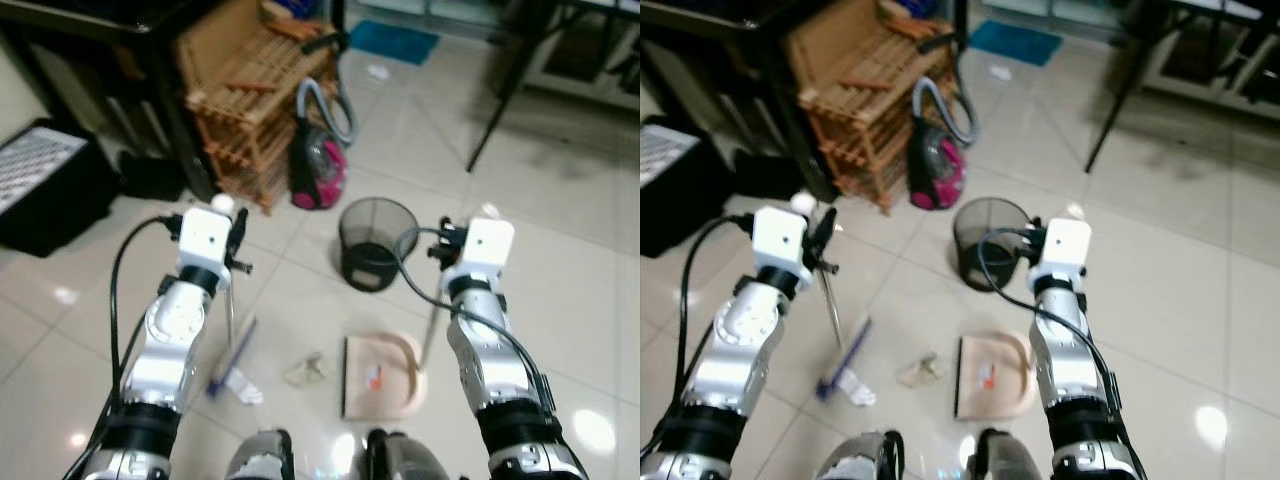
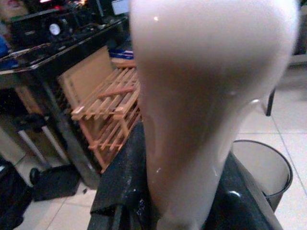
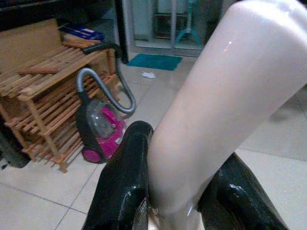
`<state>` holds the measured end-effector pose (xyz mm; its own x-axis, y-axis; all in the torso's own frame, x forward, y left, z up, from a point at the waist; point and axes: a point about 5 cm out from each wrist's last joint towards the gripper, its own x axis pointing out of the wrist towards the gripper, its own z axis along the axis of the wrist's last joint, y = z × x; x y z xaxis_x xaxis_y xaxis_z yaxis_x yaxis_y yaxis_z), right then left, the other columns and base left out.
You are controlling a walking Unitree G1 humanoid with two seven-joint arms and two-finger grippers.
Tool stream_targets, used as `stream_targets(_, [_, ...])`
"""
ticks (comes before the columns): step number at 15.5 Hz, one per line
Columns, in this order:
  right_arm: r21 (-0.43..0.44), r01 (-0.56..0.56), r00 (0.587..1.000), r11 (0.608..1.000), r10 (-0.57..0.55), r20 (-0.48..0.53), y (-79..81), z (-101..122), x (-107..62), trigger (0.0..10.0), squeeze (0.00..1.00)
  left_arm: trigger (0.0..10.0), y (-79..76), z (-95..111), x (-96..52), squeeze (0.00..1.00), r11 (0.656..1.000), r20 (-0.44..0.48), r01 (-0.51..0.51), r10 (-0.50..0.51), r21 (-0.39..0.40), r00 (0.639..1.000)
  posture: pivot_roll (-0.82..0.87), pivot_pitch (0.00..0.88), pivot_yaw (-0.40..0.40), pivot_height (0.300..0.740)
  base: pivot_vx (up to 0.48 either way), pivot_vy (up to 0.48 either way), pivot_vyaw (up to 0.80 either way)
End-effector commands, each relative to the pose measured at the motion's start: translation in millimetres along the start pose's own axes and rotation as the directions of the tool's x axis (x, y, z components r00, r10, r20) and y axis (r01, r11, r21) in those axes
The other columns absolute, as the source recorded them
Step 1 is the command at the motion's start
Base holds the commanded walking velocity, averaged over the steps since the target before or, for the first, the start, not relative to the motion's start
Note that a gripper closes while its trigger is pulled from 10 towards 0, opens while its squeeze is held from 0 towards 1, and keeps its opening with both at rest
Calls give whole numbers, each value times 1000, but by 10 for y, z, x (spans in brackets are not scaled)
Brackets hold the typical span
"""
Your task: Sweep floor
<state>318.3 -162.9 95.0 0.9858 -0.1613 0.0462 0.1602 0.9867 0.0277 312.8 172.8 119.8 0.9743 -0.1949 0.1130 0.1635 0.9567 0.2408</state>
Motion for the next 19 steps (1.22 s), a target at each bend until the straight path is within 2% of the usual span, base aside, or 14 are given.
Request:
stream_targets(1, [15, 55, 998, 998, -55, 13, -52, -24, -9, 10000, 0, 10000, 2, -2, -7, 0, 1000, 21, -3, 3, 8, 1000, 38, 186, 29, 740, 0, 0, 0])
stream_targets(6, [4, 57, 998, 998, -57, 23, -12, -70, -2, 10000, 0, 10000, -30, -38, 60, 0, 999, 51, 10, -12, 31, 999, 45, 206, 31, 740, 0, 0, 0])
stream_targets(11, [-29, 44, 999, 999, -44, 12, 102, -182, -48, 10000, 0, 10000, -252, -51, 181, 0, 997, 87, 70, -68, -19, 994, 50, 218, 46, 740, 0, 0, 0])
stream_targets(14, [1, 26, 1000, 1000, -26, -9, 199, -260, -112, 10000, 0, 10000, -481, -122, 213, 0, 985, 68, 64, -54, -163, 996, 46, 214, 43, 740, 0, 0, 0])
stream_targets(15, [19, 20, 1000, 1000, -20, -12, 216, -271, -120, 10000, 0, 10000, -563, -86, 254, 0, 959, 74, 56, -37, -277, 997, 44, 214, 42, 740, 0, 0, 0])
stream_targets(16, [28, 18, 1000, 999, -18, -13, 224, -274, -123, 10000, 0, 10000, -622, -30, 290, 0, 934, 95, 65, -34, -350, 995, 45, 212, 42, 740, 0, 0, 0])
stream_targets(19, [62, 25, 1000, 998, -24, -17, 214, -274, -105, 10000, 0, 10000, -662, 82, 357, 0, 896, 142, 91, -31, -434, 989, 45, 197, 46, 740, 0, 0, 0])
